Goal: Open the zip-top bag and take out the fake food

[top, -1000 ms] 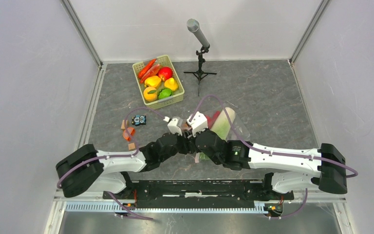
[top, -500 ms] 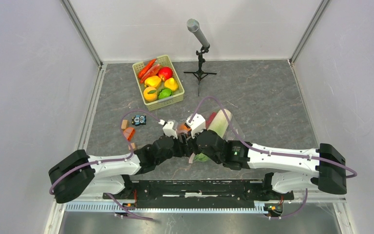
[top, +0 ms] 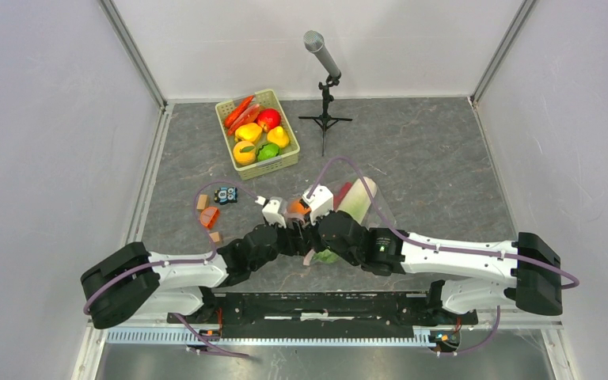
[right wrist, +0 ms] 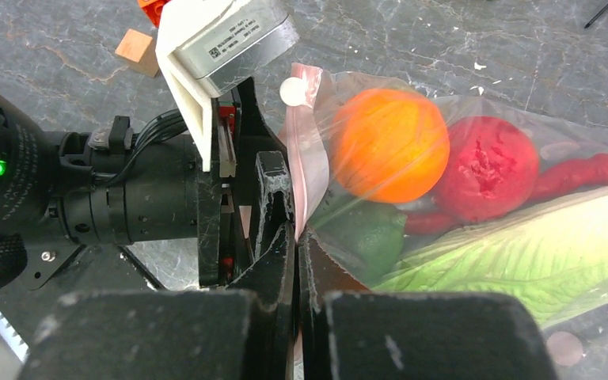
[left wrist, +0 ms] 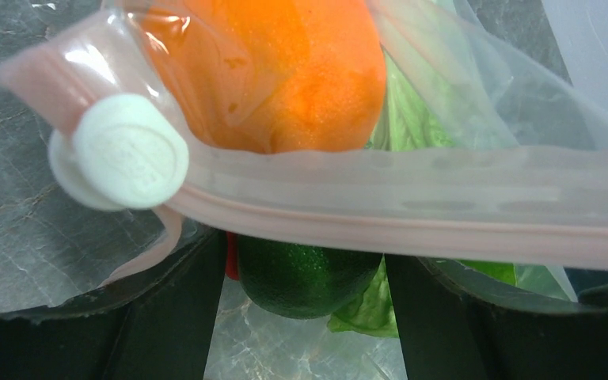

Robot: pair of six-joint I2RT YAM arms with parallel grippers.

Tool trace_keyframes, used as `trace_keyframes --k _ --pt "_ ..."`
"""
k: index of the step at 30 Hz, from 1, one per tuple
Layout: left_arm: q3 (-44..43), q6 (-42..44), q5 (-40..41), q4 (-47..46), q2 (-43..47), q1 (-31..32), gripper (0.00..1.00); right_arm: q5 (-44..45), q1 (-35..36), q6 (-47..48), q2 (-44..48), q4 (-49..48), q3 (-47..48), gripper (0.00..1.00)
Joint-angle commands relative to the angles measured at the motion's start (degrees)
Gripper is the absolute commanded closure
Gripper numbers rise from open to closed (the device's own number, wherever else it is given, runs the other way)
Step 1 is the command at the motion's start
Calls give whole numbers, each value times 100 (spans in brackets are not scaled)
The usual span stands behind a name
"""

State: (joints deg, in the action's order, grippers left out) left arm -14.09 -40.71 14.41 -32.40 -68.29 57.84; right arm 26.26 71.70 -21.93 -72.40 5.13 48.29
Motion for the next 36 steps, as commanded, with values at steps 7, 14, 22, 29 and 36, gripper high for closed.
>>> trace_keyframes --k 7,14,22,29,36 --pt "271 -485 441 -1537 -540 69 23 452 -402 256 354 86 -518 100" --pt "128 -671 268 -1204 -577 36 19 343 -397 213 341 -3 -750 100" --pt "33 13 -167 -1580 -679 40 22 271 -428 208 209 -3 -641 100" --pt "-375 363 -9 -792 -753 46 22 208 -429 178 133 15 -602 100" --pt "-481 371 2 -592 -1109 67 21 264 -438 137 121 21 -611 100"
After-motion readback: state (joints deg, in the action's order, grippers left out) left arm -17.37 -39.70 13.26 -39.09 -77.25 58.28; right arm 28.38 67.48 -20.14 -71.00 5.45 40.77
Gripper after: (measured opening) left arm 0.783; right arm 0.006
